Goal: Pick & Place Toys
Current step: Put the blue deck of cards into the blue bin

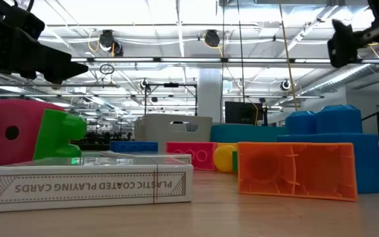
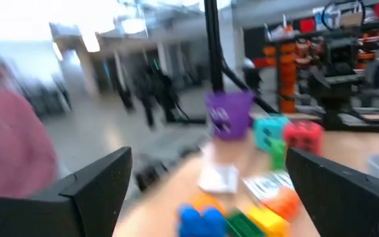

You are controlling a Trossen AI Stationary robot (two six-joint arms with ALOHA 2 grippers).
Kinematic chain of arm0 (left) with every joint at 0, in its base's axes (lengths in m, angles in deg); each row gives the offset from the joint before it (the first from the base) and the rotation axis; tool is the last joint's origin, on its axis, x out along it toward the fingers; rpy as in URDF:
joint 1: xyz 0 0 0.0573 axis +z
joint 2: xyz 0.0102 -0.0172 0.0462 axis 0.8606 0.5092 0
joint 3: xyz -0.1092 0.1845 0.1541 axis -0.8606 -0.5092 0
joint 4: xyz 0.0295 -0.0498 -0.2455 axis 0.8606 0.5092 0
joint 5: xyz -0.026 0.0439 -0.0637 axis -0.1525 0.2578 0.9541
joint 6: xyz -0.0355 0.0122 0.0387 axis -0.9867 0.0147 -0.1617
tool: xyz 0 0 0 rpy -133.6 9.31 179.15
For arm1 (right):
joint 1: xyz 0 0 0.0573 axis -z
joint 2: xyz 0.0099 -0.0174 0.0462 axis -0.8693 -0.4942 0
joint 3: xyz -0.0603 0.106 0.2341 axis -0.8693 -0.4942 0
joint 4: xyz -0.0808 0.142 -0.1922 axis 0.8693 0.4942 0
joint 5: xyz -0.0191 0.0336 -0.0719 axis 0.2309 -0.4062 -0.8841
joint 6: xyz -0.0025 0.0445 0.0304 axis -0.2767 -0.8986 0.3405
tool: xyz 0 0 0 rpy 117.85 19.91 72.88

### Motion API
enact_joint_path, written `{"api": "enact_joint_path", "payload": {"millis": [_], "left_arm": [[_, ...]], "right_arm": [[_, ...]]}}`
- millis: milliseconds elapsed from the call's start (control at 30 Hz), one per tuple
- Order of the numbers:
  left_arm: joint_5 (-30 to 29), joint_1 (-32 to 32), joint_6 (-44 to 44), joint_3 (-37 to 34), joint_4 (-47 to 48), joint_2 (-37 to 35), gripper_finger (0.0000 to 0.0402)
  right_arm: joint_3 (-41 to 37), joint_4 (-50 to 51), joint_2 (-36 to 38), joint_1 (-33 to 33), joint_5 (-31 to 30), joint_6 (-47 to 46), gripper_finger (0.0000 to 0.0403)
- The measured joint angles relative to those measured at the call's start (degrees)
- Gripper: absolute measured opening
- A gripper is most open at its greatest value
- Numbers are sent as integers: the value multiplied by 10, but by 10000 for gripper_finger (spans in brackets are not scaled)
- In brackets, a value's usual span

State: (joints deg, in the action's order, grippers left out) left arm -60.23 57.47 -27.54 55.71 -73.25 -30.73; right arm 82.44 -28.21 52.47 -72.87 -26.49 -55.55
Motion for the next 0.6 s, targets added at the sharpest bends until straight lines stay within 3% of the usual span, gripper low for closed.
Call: {"api": "enact_joint_path", "payload": {"millis": [133,333,600], "left_arm": [[0,0,0,0,0,0,324],[0,0,0,0,-2,0,324],[0,0,0,0,-4,0,324]], "right_arm": [[0,-42,0,0,27,-66,376],[0,-48,-3,0,43,-46,376],[0,-174,-2,0,44,-30,376]]}}
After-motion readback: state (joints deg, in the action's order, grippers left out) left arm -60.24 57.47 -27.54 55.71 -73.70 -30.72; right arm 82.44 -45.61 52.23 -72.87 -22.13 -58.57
